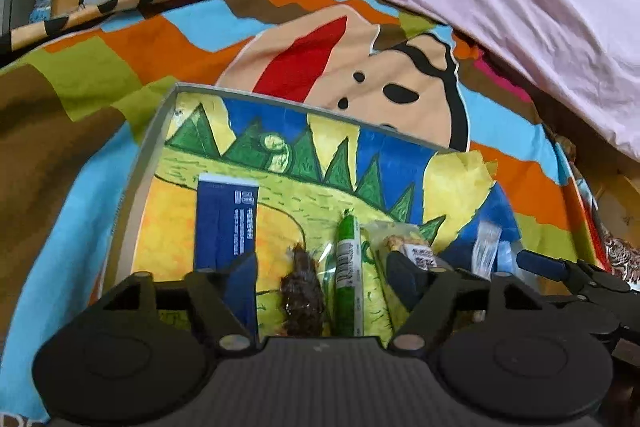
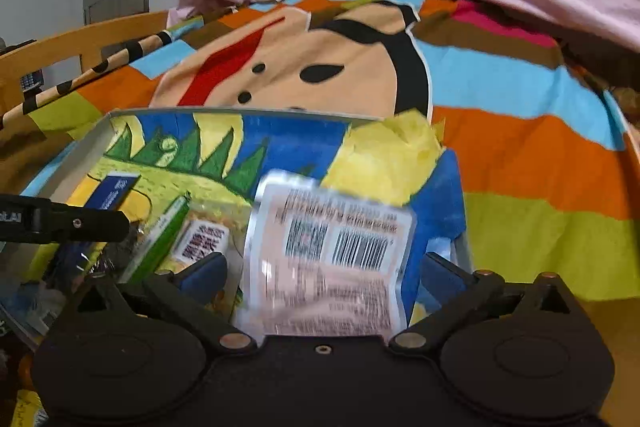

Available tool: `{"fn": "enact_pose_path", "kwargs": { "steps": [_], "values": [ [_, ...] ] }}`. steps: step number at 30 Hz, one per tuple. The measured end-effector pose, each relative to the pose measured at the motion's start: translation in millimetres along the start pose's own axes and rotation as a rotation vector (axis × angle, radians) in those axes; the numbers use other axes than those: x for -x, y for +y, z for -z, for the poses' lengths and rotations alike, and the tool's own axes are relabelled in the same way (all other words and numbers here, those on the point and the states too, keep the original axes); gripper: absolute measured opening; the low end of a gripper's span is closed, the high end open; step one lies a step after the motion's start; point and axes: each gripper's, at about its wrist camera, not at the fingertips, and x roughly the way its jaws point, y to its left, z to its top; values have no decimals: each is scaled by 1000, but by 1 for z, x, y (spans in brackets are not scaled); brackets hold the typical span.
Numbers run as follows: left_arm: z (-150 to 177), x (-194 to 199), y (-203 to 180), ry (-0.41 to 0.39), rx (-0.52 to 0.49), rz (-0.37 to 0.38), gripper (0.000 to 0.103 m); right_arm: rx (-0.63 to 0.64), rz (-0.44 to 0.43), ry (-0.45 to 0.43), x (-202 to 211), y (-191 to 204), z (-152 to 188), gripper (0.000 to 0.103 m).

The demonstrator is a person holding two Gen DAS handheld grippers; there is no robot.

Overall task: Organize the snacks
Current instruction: 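Lower both packets into the tray and open both tools, then withdraw both tools from the tray back over the snack pile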

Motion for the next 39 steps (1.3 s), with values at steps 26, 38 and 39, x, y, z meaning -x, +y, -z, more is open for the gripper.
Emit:
{"fn": "enact_pose_path", "kwargs": {
  "steps": [26,38,39],
  "values": [
    [40,154,-26,-300,-25,-60,103,13,-39,-268,174,21,-3,102],
    [82,223,-35,-319,-70,-87,103,58,-42,-321,251,45,38,102],
    [86,227,-36,-323,-75,-88,103,57,-40,-323,257,46,42,102]
  ]
}}
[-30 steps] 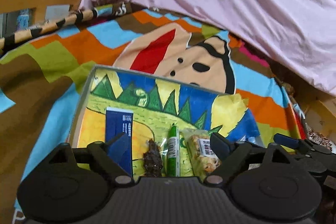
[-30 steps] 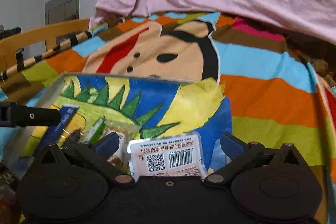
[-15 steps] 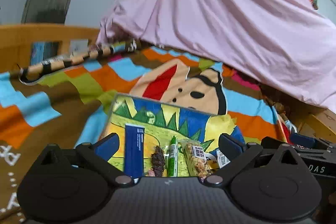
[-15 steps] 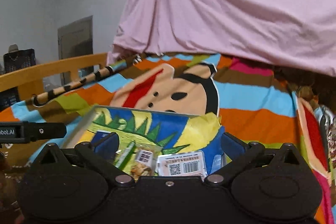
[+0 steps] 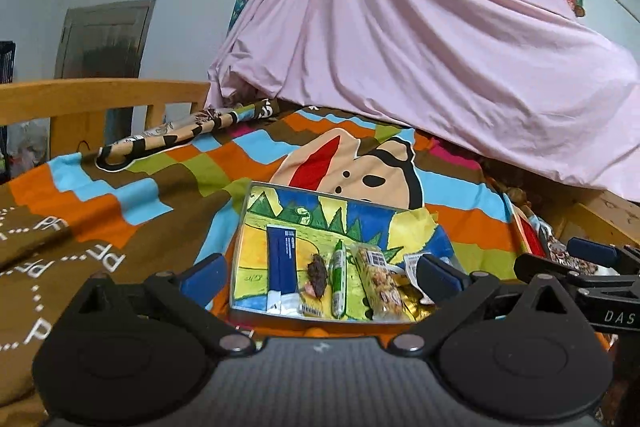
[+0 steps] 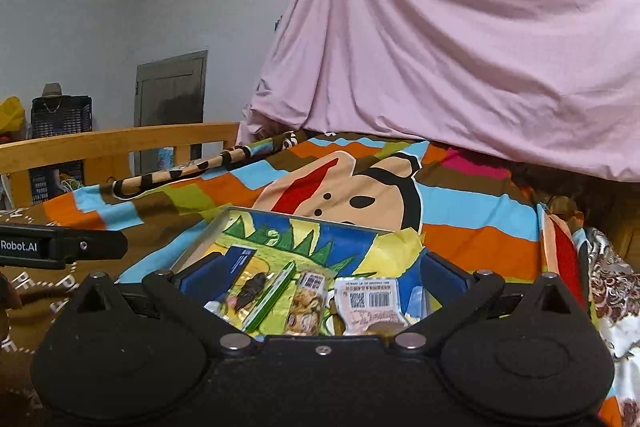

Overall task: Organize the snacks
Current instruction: 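Withdraw both tools from the tray back over the snack pile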

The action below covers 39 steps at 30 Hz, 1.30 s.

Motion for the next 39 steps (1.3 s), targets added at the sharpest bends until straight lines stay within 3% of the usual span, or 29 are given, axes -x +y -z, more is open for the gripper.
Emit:
{"fn": "enact_pose_path", "kwargs": {
  "steps": [15,28,39],
  "values": [
    [42,55,2,16,-63,-4,103,-2,-6,37,56,22,31,102],
    [79,65,8,132,-89,-21,103,-6,-27,148,72,36,68,102],
    [88,60,12,197,-110,-29,103,4,-62,246,63,46,87,102]
  ]
}}
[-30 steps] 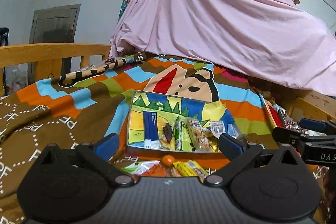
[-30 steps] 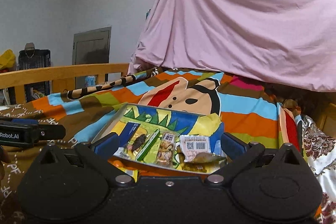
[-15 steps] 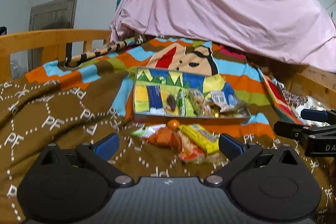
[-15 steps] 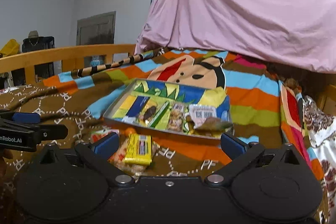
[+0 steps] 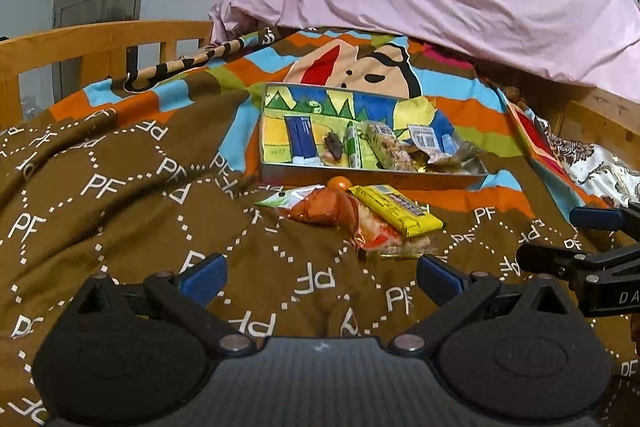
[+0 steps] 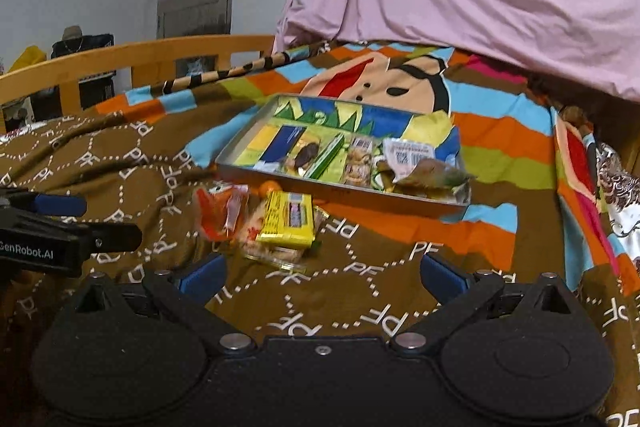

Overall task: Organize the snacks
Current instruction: 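Withdraw both tools from the tray back over the snack pile, then grasp the orange chip bag with the left tool while the right tool grasps the yellow bar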

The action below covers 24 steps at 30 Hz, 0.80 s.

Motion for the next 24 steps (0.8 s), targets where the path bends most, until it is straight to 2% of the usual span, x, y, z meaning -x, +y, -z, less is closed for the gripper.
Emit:
{"fn": "enact_pose_path", "kwargs": {
  "steps": [7,15,24],
  "values": [
    [0,-5,0,23,-20,7,103,-13,-9,28,-7,-4,6,102],
    [-13,-18,3,43,-20,52,103,-31,-7,50,-21,-9,5,102],
    [-34,-54,12,75,111,102,103,-30,-14,71,-59,-12,-11,102]
  ]
}}
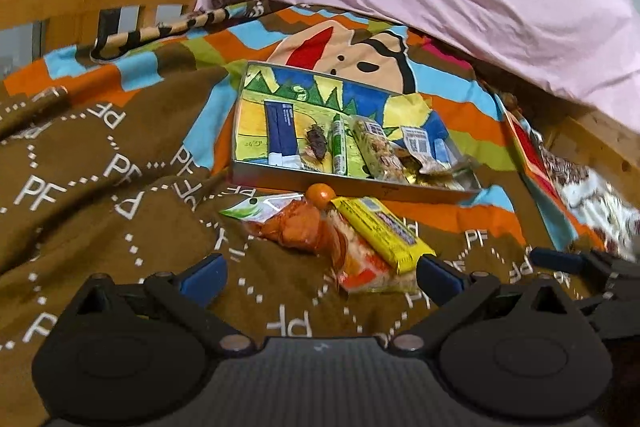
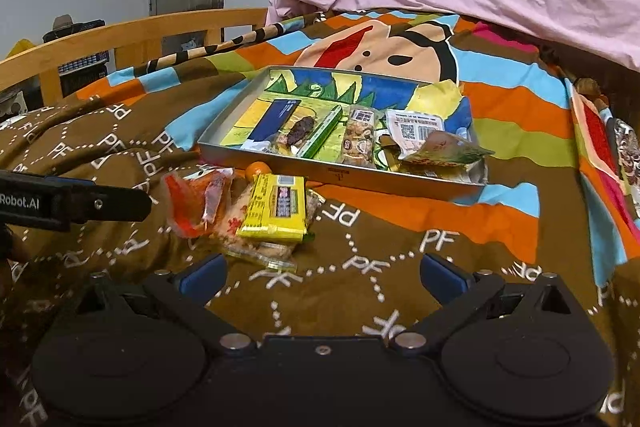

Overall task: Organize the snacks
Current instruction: 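Grasp the orange chip bag with the left tool while the right tool grasps the yellow bar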

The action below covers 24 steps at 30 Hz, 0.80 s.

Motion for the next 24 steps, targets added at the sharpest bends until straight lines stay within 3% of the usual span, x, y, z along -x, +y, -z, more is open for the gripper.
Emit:
{"fn": "enact_pose_path", "kwargs": {
  "steps": [7,15,21,24],
  "values": [
    [-18,-25,22,20,160,27,103,-3,-19,8,-37,-2,-14,102],
    [-32,-63,43,111,307,79,102,-15,-52,18,-74,-2,-25,102],
    [-31,-81,44,166,336,119,101,-26,-83,37,-91,2,-26,102],
    [-31,-86,44,169,331,105,97,-19,-92,41,-96,7,-25,95]
  ]
}}
